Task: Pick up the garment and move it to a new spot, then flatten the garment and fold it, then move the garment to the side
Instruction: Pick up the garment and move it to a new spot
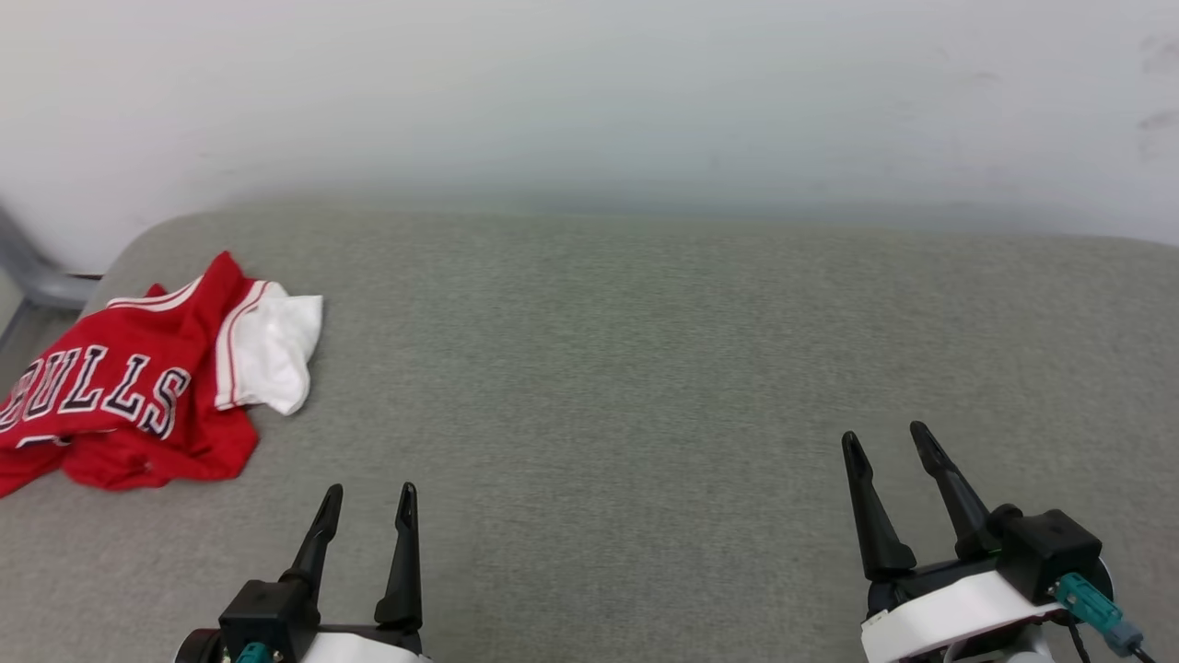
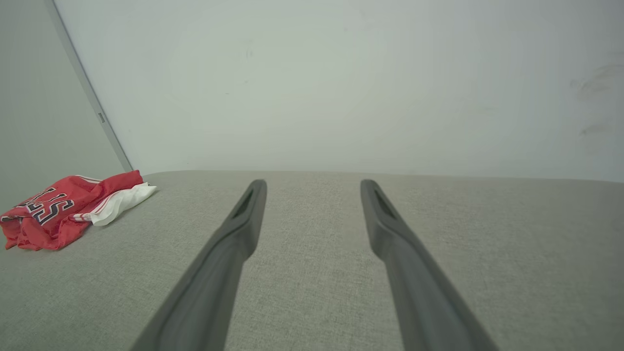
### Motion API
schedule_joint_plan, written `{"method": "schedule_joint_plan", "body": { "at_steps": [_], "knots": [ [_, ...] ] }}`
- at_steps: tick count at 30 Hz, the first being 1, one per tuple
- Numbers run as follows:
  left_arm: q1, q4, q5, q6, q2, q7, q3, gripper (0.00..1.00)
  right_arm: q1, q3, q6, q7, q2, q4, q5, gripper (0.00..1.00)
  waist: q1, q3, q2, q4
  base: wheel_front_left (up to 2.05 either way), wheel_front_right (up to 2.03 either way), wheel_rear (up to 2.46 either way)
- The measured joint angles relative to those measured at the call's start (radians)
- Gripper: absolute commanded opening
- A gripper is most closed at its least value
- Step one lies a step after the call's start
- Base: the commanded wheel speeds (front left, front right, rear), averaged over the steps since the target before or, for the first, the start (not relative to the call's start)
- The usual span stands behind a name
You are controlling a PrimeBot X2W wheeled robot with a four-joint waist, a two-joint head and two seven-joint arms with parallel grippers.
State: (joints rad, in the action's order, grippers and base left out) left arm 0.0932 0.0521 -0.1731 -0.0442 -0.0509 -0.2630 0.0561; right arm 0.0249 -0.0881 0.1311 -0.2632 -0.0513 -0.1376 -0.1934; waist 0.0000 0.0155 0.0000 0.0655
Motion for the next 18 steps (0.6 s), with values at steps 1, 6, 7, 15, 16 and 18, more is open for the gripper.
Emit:
{"method": "schedule_joint_plan", "body": {
  "at_steps": [1, 6, 7, 15, 16, 18],
  "knots": [
    [0.000, 0.000, 0.000, 0.000, 0.000, 0.000, -0.003, 1.00, -0.002, -0.005, 0.000, 0.000, 0.000, -0.001, 0.003, 1.00, 0.0000, 0.000, 0.0001, 0.013, 0.00, 0.00, 0.00],
    [0.000, -0.001, -0.007, 0.001, 0.000, 0.000, -0.019, 1.00, -0.004, -0.029, 0.000, 0.000, 0.000, -0.007, 0.023, 1.00, 0.0000, 0.000, 0.0000, 0.089, 0.00, 0.00, 0.00],
    [0.000, -0.001, -0.015, 0.001, 0.000, 0.000, -0.022, 1.00, -0.005, -0.035, 0.000, 0.000, 0.000, -0.008, 0.026, 1.00, 0.0000, 0.000, 0.0000, 0.105, 0.00, 0.00, 0.00],
    [0.006, 0.002, -0.004, -0.003, 0.000, 0.000, -0.042, 1.00, -0.006, -0.059, 0.000, 0.000, 0.000, -0.017, 0.026, 1.00, 0.0000, -0.008, 0.0001, 0.241, 0.00, 0.00, 0.00],
    [0.009, 0.003, -0.002, -0.005, 0.000, 0.000, -0.044, 1.00, -0.006, -0.063, 0.000, 0.000, 0.000, -0.018, 0.026, 1.00, 0.0000, -0.010, 0.0000, 0.257, 0.00, 0.00, 0.00],
    [0.012, 0.004, 0.003, -0.008, 0.000, 0.000, -0.044, 1.00, -0.006, -0.067, 0.000, 0.000, 0.000, -0.020, 0.026, 1.00, 0.0000, -0.015, 0.0000, 0.287, 0.00, 0.00, 0.00]
  ]
}}
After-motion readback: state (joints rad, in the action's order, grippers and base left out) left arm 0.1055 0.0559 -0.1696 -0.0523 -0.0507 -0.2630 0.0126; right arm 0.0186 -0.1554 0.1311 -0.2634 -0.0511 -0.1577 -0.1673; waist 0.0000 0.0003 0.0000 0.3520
